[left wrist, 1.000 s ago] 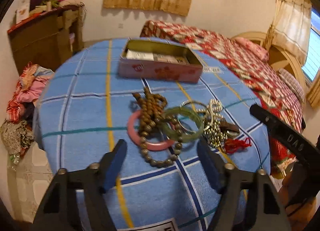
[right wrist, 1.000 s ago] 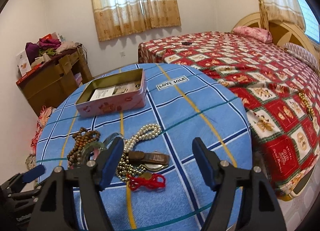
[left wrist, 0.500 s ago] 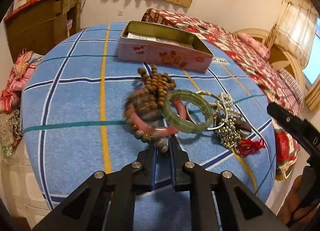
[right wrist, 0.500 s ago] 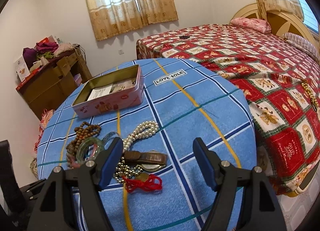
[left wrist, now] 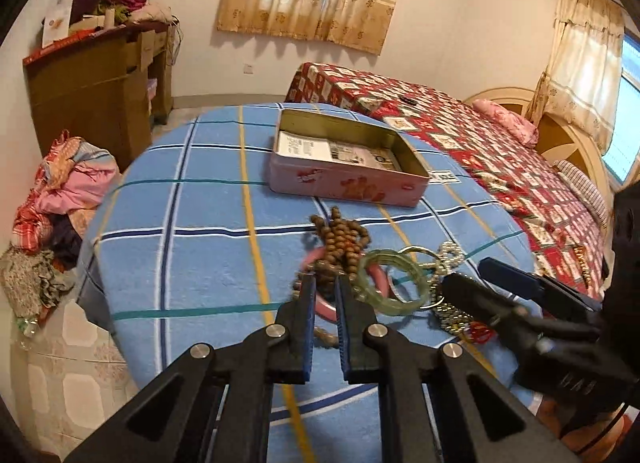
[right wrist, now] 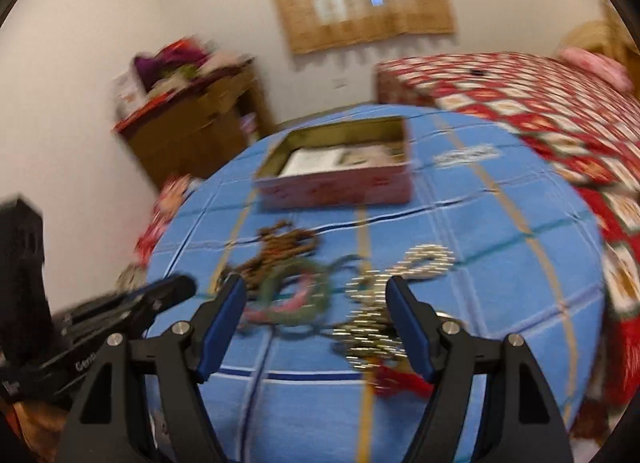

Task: Organize jewelry
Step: 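Lower the left tool and grasp the dark grey bead bracelet, then grasp the green jade bangle with the right tool while the left lifts the bead bracelet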

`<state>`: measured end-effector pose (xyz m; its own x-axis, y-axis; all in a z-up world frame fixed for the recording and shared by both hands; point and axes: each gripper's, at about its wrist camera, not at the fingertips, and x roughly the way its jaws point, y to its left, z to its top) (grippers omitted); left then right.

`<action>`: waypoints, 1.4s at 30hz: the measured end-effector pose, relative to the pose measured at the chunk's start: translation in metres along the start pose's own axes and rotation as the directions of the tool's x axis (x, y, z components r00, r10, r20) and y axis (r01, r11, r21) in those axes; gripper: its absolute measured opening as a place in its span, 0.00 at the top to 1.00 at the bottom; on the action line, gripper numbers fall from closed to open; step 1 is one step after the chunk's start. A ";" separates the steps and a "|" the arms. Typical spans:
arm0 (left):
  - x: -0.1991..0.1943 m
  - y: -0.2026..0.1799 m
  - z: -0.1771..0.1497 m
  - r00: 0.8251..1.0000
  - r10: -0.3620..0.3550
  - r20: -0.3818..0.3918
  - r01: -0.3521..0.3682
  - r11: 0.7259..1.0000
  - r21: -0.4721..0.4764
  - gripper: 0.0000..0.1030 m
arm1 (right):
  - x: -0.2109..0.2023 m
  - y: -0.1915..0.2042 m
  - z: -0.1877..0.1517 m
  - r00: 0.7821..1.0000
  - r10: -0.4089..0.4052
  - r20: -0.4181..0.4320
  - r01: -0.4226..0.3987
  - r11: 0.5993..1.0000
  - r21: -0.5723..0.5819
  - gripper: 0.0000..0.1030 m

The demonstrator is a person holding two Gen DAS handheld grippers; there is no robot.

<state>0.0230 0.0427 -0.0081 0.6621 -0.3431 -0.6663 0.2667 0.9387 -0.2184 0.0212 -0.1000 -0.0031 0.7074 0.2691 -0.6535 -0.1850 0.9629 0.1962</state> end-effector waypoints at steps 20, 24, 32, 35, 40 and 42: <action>0.051 0.016 -0.003 0.991 -0.048 -0.126 0.044 0.998 -0.035 0.88 | 0.016 0.001 -0.003 0.998 0.000 -0.070 0.002 1.000 0.031 0.49; 0.043 0.011 -0.006 0.993 -0.061 -0.100 0.061 0.998 -0.002 0.91 | 0.021 0.000 -0.002 0.996 0.015 -0.086 -0.014 1.000 0.015 0.49; -0.009 0.021 0.019 0.991 -0.109 0.082 0.110 0.994 -0.005 0.91 | 0.036 0.004 0.005 0.995 0.016 -0.100 -0.019 0.999 -0.030 0.22; -0.018 0.022 0.027 0.988 -0.104 0.113 0.106 0.994 -0.006 0.91 | 0.050 0.009 0.007 0.991 0.014 -0.136 -0.023 0.998 -0.061 0.22; -0.018 0.024 0.031 0.988 -0.098 0.118 0.100 0.995 -0.012 0.91 | 0.078 0.020 0.004 0.977 -0.014 -0.214 -0.019 0.988 -0.154 0.22; -0.017 0.026 0.030 0.989 -0.093 0.111 0.095 0.995 -0.015 0.91 | 0.080 0.020 0.004 0.977 -0.023 -0.211 -0.013 0.986 -0.165 0.28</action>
<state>0.0397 0.0716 0.0193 0.7084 -0.4302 -0.5595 0.3180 0.9023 -0.2911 0.0769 -0.0597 -0.0485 0.5518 0.2450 -0.7972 -0.3037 0.9493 0.0815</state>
